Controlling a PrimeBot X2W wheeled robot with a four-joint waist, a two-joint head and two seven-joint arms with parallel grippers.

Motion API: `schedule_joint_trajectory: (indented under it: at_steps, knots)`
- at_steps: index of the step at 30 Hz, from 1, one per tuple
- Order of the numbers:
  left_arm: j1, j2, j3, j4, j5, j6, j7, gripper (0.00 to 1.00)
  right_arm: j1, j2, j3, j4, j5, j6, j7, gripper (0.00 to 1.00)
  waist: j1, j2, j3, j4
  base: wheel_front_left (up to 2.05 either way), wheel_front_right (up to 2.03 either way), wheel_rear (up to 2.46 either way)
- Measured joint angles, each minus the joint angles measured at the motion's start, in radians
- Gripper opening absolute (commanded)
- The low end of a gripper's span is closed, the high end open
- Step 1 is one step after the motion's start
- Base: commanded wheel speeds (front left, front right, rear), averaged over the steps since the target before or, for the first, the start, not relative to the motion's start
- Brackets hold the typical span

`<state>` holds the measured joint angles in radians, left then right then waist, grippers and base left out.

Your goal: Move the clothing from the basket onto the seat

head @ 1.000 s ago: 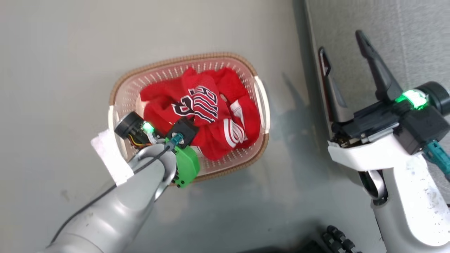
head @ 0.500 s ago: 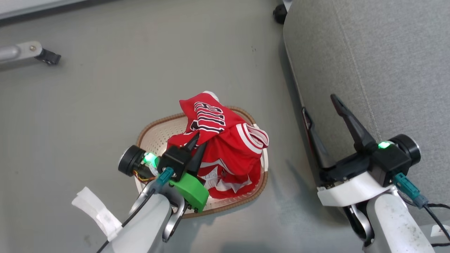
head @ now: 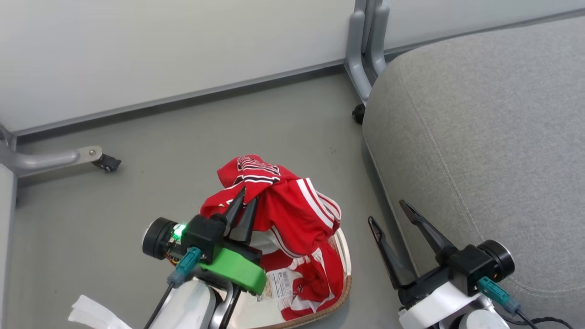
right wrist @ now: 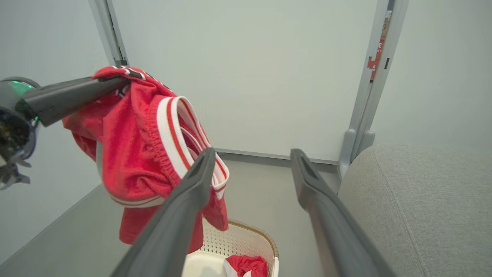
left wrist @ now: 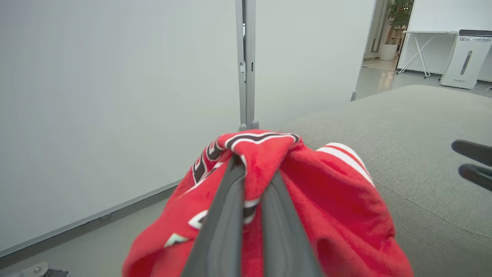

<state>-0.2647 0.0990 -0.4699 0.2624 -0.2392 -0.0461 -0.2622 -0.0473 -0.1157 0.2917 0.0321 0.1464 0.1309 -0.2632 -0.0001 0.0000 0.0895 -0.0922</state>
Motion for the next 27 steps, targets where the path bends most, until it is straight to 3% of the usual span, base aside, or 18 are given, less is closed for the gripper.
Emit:
schedule_joint_trajectory:
  at_steps: [5,14,27]
  knots:
    - [0.009,-0.012,0.035,-0.054,0.027,-0.016,0.000,0.00,0.001,-0.006,0.016,-0.004,0.012,0.000,0.000,1.00,-0.0001,0.0000,-0.052,0.000,0.00,0.00,0.00]
    - [0.013,-0.025,0.048,-0.084,0.063,-0.042,0.000,0.00,-0.006,-0.025,0.083,-0.051,0.076,0.000,0.000,1.00,-0.0001,0.0000,-0.044,0.007,0.00,0.00,0.00]
    - [0.010,-0.040,-0.014,-0.104,0.083,-0.068,0.000,0.00,-0.093,-0.052,0.186,-0.021,0.133,0.000,0.000,1.00,0.0000,0.0000,-0.033,0.008,0.00,0.00,0.00]
